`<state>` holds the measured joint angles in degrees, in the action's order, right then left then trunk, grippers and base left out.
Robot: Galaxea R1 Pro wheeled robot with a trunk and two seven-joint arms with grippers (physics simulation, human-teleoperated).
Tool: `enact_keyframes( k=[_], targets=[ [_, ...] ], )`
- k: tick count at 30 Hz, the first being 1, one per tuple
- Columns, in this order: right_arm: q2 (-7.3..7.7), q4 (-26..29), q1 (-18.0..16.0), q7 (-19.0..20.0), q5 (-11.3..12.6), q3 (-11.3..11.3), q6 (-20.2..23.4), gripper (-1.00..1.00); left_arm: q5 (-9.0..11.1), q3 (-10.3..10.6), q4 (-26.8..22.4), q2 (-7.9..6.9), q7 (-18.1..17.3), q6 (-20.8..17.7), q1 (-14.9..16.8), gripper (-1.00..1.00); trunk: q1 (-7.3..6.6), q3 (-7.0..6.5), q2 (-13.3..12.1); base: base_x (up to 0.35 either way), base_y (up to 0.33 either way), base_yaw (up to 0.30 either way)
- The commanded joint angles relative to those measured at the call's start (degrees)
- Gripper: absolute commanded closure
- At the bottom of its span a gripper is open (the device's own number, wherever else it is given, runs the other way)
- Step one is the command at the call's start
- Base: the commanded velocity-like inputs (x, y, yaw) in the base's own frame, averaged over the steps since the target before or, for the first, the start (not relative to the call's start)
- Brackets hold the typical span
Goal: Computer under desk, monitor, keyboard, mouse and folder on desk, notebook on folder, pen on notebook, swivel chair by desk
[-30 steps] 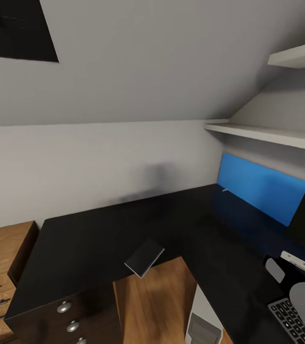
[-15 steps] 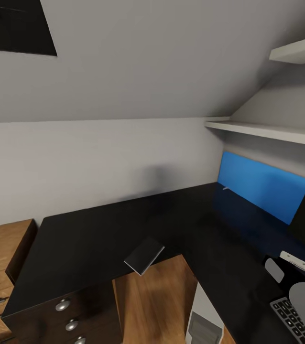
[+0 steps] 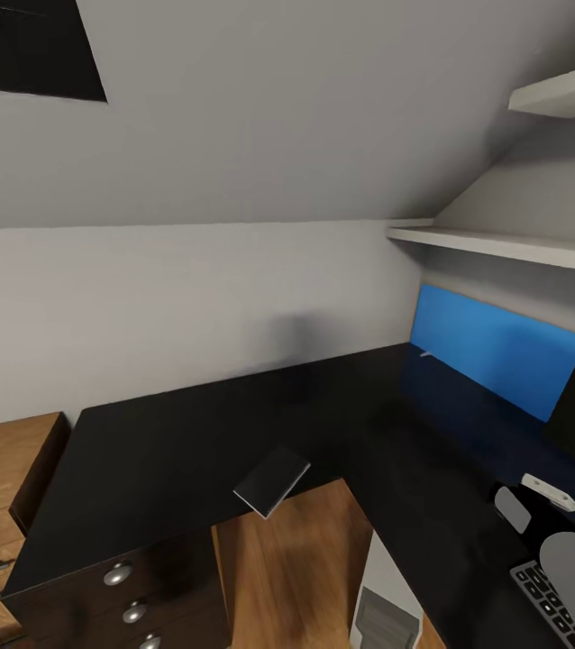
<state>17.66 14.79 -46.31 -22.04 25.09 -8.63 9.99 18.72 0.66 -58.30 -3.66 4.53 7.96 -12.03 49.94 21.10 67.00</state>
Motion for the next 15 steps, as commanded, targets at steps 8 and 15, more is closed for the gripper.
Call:
enact_keyframes(
  k=[8,15],
  targets=[
    [0.00,0.1,0.0,-0.4,0.4,0.1,0.4,1.00,0.4,0.0,1.0,-0.12,0.1,0.2,0.0,-1.00,0.00,0.05,0.0,-0.001,0.000,0.000],
    [0.00,0.1,0.0,-0.4,0.4,0.1,0.5,1.00,0.4,0.0,1.3,-0.19,0.1,0.2,0.0,-1.00,0.00,0.05,0.0,-0.109,0.000,0.000]
  ],
)
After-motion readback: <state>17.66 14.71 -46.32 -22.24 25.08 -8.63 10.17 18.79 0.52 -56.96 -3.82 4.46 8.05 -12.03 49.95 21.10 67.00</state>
